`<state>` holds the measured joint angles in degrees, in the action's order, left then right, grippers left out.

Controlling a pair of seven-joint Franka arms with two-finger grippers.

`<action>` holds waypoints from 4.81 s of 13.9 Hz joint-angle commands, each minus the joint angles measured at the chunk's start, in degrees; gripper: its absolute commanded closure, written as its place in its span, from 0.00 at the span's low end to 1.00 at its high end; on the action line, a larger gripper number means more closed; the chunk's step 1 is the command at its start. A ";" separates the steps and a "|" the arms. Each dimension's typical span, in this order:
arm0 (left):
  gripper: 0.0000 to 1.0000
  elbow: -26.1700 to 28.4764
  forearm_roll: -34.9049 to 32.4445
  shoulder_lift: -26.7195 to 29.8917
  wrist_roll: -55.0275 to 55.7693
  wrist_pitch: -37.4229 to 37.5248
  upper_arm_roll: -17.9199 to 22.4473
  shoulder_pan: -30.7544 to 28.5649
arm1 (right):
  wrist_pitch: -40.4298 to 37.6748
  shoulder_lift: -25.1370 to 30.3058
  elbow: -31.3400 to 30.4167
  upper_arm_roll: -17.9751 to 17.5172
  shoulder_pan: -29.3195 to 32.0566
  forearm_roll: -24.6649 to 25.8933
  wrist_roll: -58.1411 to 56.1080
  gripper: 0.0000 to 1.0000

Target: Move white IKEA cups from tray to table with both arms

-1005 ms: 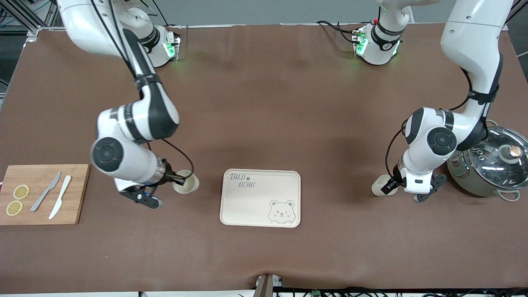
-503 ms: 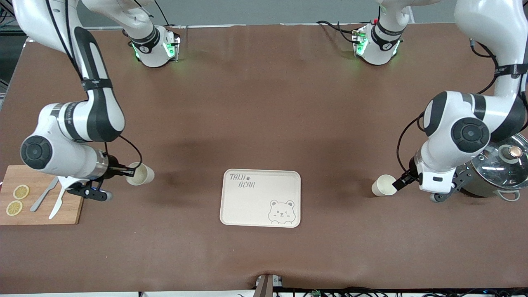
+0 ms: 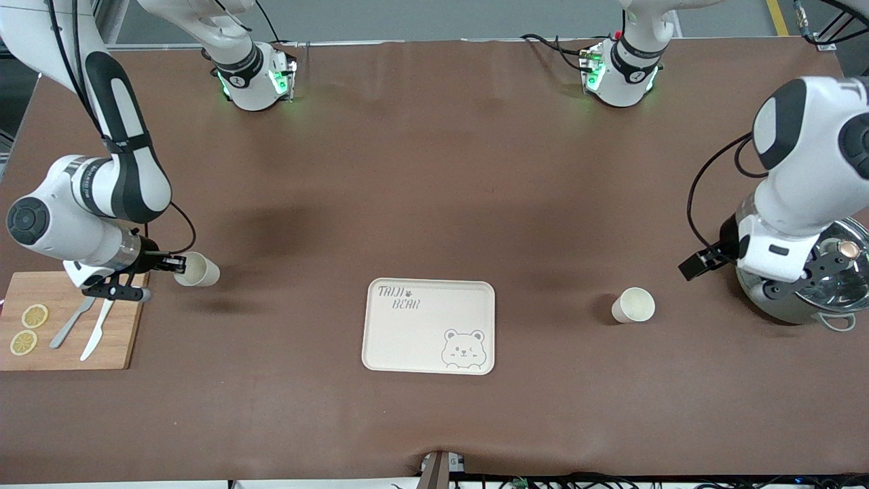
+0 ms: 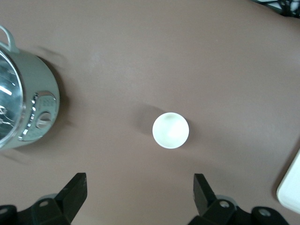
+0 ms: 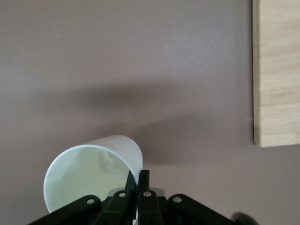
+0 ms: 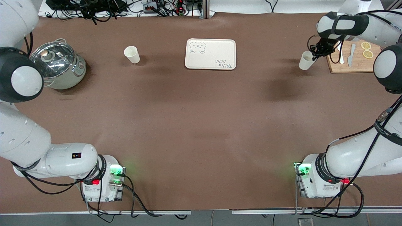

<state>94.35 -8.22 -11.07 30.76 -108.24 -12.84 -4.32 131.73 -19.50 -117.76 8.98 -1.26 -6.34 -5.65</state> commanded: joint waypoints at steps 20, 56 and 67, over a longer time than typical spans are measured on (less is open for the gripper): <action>0.00 -8.66 -0.83 7.55 -15.82 18.59 -0.52 -2.27 | -22.18 2.19 21.83 -1.68 4.95 0.01 -6.91 0.00; 0.00 -2.07 7.96 14.59 -23.64 17.80 5.11 0.81 | -46.21 25.74 24.60 -1.59 0.03 8.89 5.21 0.00; 0.00 -4.35 9.28 14.42 -24.69 18.50 5.19 0.72 | -47.09 25.74 24.87 -1.33 -1.03 8.18 5.21 0.00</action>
<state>91.38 -0.25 4.04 6.78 -90.34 -7.82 -3.17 84.65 4.73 -91.61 7.61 -2.46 1.22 -0.56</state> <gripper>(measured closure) 0.000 0.000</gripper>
